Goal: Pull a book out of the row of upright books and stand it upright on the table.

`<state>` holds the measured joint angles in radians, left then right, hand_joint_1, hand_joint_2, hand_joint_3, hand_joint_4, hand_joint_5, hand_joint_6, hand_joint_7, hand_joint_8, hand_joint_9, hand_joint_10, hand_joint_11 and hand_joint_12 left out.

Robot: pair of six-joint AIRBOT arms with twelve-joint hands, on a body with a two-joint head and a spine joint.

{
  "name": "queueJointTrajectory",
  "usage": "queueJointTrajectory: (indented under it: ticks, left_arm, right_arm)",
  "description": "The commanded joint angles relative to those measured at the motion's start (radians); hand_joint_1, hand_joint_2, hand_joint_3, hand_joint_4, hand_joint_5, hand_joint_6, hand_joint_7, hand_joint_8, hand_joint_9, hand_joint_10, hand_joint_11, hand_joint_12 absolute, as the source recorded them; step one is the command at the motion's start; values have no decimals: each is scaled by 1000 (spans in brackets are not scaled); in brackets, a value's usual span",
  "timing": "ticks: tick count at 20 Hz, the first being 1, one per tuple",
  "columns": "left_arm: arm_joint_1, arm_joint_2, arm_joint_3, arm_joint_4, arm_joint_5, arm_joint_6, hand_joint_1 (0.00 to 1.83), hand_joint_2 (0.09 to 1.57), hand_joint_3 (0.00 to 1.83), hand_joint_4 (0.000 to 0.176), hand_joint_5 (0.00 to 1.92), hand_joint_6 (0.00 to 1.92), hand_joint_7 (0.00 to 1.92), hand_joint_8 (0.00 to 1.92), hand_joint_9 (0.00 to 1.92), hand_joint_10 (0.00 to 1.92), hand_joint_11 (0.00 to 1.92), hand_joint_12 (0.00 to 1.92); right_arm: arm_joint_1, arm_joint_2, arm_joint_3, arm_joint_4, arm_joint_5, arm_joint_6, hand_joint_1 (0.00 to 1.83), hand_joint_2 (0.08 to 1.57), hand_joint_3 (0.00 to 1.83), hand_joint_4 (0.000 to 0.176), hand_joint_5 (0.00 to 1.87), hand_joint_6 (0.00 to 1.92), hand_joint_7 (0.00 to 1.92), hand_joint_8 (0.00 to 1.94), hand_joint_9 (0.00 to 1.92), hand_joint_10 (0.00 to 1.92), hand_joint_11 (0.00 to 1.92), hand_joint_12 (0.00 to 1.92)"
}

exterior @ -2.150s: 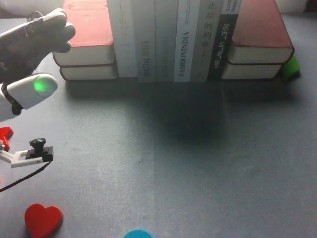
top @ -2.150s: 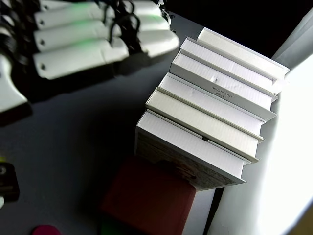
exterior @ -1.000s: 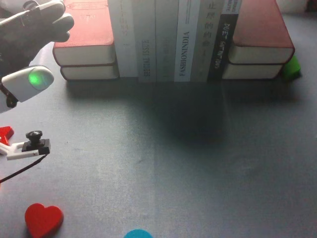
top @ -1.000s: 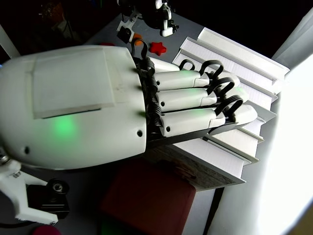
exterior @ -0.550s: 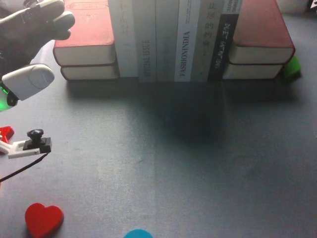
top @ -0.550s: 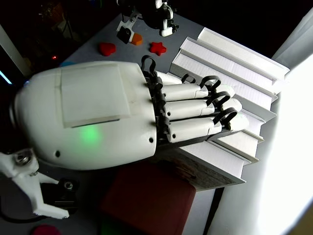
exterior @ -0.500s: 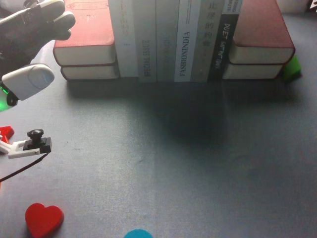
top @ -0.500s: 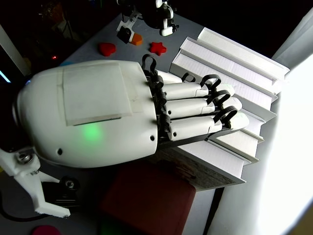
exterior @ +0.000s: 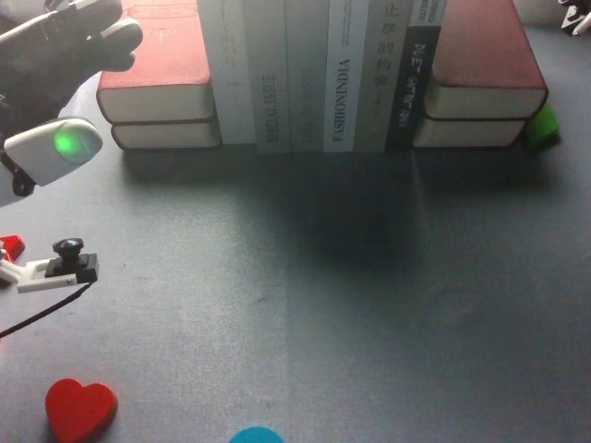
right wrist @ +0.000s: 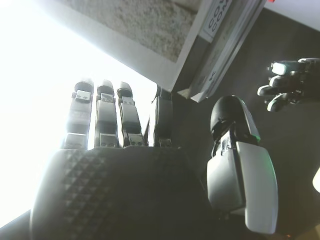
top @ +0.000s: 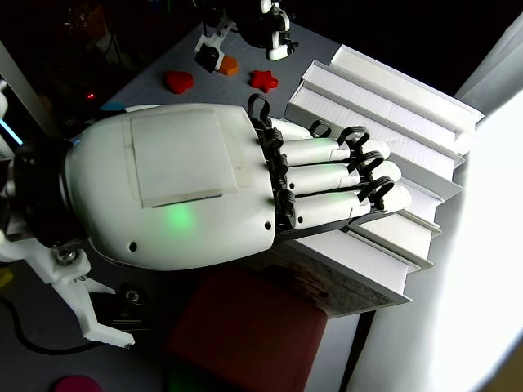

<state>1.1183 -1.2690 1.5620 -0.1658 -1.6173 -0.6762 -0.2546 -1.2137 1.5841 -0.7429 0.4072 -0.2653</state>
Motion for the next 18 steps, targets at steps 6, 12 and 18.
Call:
queueJointTrajectory:
  ticks: [6,12,18]
  left_arm:
    - [-3,-7,-2,-35,-117,-11,1006,950,7,0,600,9,357,17,485,10,0,1232]
    - [21,-17,-10,-52,-117,-11,1041,935,0,0,649,23,363,6,483,11,0,1180]
    - [34,-21,-16,-60,-117,-11,1070,923,0,0,652,16,352,7,499,16,0,1293]
  right_arm:
    - [-3,24,-66,-73,64,62,112,1208,0,143,428,0,0,0,0,0,0,0]
    - [-8,166,-226,-145,85,62,0,1178,0,157,239,0,0,0,0,0,0,0]
    - [-9,269,-358,-209,130,62,0,1113,0,176,15,4,0,0,0,0,0,0]
